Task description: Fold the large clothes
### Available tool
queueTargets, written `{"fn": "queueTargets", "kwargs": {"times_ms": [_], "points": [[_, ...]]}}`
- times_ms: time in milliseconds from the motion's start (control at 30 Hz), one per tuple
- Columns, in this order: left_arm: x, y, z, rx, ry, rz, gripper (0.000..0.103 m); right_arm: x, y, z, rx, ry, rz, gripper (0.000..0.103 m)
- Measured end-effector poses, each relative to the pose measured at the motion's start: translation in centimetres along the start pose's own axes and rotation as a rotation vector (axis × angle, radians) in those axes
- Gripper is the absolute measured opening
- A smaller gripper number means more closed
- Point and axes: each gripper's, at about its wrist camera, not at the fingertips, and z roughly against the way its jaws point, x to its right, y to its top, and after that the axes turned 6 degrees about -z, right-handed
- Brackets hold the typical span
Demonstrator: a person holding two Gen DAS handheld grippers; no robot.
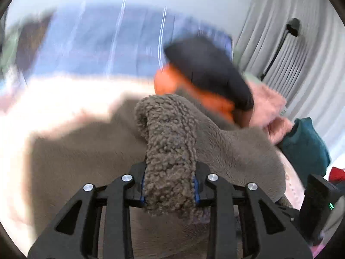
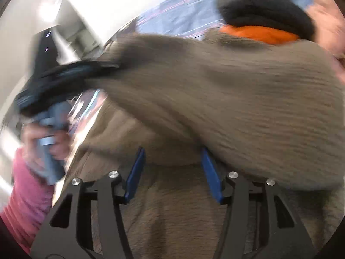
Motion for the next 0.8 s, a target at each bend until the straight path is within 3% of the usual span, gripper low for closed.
{"fn": "queueTargets", "kwargs": {"times_ms": [33,67,133,200,267,367,400,500,600,700,733,767,800], "points": [[-0.1,0.6,1.8,0.041,0.044,-0.027,0.031,0.9,0.1,0.2,0.019,-0.045,-0.04,0.073],[-0.7,1.2,3.9,0.083,0.095,-0.047,0.031,1.9,0.2,0.3,0.032,-0.084,-0.083,0.074],[-2.3,1.1,6.2,0.091,0.136,-0.043,0.032,4.3,0.3,-0.3,-0.016,-0.064,-0.181,0.057],[-4.7,-0.2,6.7,0.019,0.147,-0.015,0.032,5.4,0.2,-0.9,-0.054,-0.046,-0.237,0.051],[-6.3,-2.7,5.4,-0.059,0.185,-0.008,0.033,4.4,0.1,-0.9,-0.053,-0.091,-0.193,0.052],[-8.4,-7.5,2.0,-0.18,0.281,-0.009,0.047,2.6,-0.2,-1.2,-0.078,-0.205,-0.111,0.052],[-9.2,-9.1,0.9,-0.21,0.283,-0.001,0.054,1.8,-0.4,-1.0,-0.091,-0.24,-0.087,0.052],[-10.7,-11.3,1.6,-0.159,0.248,0.03,0.064,-0.2,-1.1,0.0,-0.115,-0.288,0.0,0.052],[-10.8,-10.7,2.2,-0.163,0.235,0.037,0.064,-2.5,-1.2,2.5,-0.127,-0.223,0.105,0.052],[-10.3,-10.4,2.4,-0.172,0.244,-0.006,0.062,-4.4,-0.1,6.3,-0.037,-0.145,0.172,0.053],[-10.3,-10.3,2.5,-0.167,0.248,-0.012,0.062,-4.3,0.8,7.6,0.018,-0.131,0.184,0.058],[-10.1,-10.3,2.4,-0.16,0.253,-0.016,0.062,-4.4,1.3,7.9,0.055,-0.141,0.195,0.061],[-9.6,-10.6,2.3,-0.161,0.266,-0.019,0.063,-4.0,1.7,7.6,0.093,-0.206,0.214,0.067]]}}
